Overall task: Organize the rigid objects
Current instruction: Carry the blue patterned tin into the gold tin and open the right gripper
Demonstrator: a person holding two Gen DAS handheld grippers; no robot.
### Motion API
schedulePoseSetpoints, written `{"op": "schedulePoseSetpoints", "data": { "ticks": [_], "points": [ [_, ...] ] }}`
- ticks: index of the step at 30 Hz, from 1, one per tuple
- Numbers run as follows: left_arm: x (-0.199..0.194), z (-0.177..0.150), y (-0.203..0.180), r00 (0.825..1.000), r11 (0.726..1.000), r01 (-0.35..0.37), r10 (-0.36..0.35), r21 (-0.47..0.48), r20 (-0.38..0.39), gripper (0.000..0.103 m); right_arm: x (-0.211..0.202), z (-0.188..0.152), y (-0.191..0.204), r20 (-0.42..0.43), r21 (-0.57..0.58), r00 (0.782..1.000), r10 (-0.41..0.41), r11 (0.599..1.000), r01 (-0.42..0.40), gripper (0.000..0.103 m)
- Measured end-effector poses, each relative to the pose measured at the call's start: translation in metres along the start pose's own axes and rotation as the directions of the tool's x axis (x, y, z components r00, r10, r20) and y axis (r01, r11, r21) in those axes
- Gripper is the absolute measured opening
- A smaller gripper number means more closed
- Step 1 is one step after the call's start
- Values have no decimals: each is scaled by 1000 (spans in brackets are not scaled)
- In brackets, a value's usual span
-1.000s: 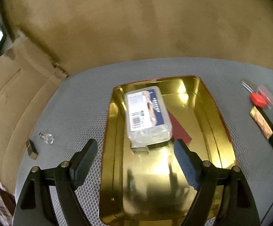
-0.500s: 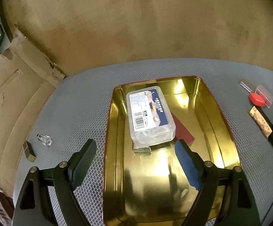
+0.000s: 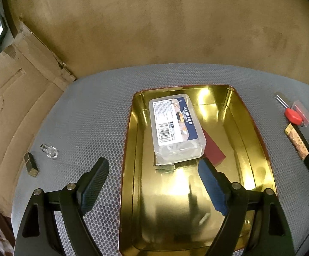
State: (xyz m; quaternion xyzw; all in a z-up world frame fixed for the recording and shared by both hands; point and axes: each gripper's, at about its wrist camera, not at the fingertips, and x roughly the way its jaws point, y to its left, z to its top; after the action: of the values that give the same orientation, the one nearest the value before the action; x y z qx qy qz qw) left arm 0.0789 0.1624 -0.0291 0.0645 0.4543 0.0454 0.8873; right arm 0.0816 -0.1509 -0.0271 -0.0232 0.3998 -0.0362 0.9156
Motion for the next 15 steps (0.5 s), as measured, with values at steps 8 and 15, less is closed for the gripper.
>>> {"op": "schedulePoseSetpoints", "data": {
  "ticks": [8,15],
  "points": [
    [1,0,3,1000,1000,-9,9,-8,-5,84,-26,2,71,19,-111,990,137,985,-134,44],
    [0,1,7,1000,999,-13,13,-32,-5,84,-34,6,115,18,-164,969,247,957,-241,44]
  ]
}}
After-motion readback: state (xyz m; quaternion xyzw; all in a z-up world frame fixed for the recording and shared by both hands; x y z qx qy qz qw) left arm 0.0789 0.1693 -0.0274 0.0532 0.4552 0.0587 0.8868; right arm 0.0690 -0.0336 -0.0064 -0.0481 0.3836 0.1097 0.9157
